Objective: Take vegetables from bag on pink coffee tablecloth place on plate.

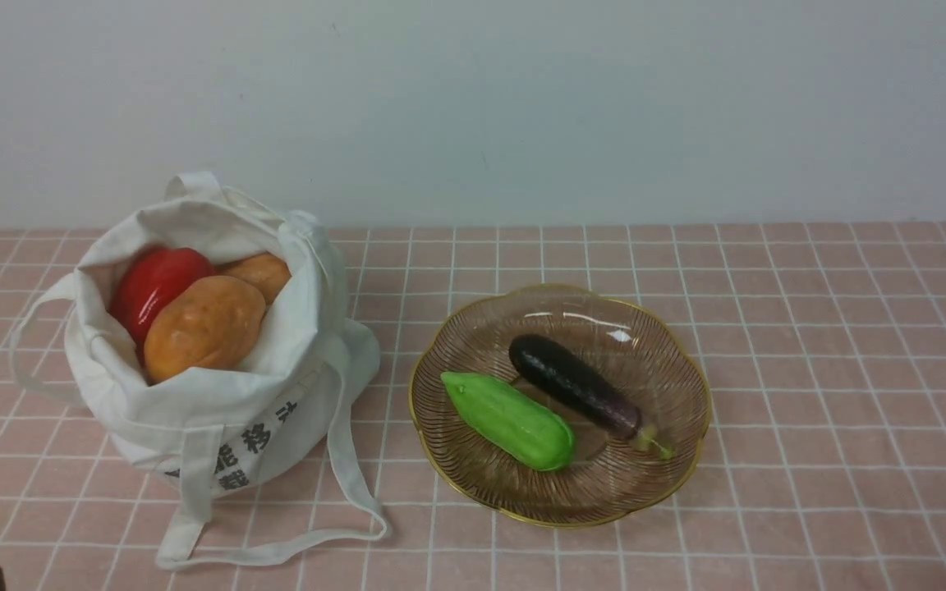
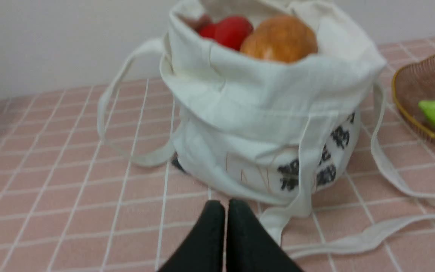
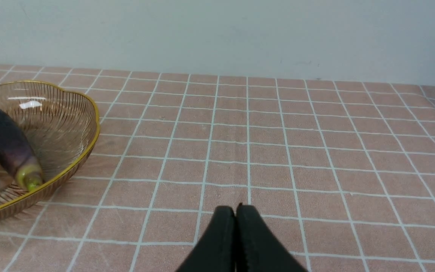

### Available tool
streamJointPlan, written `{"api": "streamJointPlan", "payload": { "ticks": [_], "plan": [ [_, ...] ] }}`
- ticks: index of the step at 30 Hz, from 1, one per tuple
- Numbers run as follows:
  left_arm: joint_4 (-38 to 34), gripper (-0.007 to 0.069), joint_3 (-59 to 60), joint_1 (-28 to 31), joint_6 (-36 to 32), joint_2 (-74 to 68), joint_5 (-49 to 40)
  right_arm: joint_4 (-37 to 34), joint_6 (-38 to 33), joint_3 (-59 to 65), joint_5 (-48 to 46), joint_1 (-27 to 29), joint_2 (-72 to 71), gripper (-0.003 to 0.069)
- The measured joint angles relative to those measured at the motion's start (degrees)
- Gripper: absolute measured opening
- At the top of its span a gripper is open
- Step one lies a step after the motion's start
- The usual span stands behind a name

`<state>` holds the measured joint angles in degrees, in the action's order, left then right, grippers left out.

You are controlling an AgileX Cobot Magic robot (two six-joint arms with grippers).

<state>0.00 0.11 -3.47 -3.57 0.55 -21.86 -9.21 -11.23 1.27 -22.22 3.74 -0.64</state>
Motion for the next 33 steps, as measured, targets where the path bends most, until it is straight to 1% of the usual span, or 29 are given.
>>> {"api": "streamJointPlan", "payload": {
  "ticks": [2,33],
  "plan": [
    [0.0,-0.0005,1.4,0.1,0.0,0.1,-0.2,0.0,0.0,0.0,0.0,0.0,0.0,-0.0012],
    [0.0,-0.0005,1.4,0.2,0.0,0.1,-0.2,0.0,0.0,0.0,0.0,0.0,0.0,-0.0012]
  ]
}}
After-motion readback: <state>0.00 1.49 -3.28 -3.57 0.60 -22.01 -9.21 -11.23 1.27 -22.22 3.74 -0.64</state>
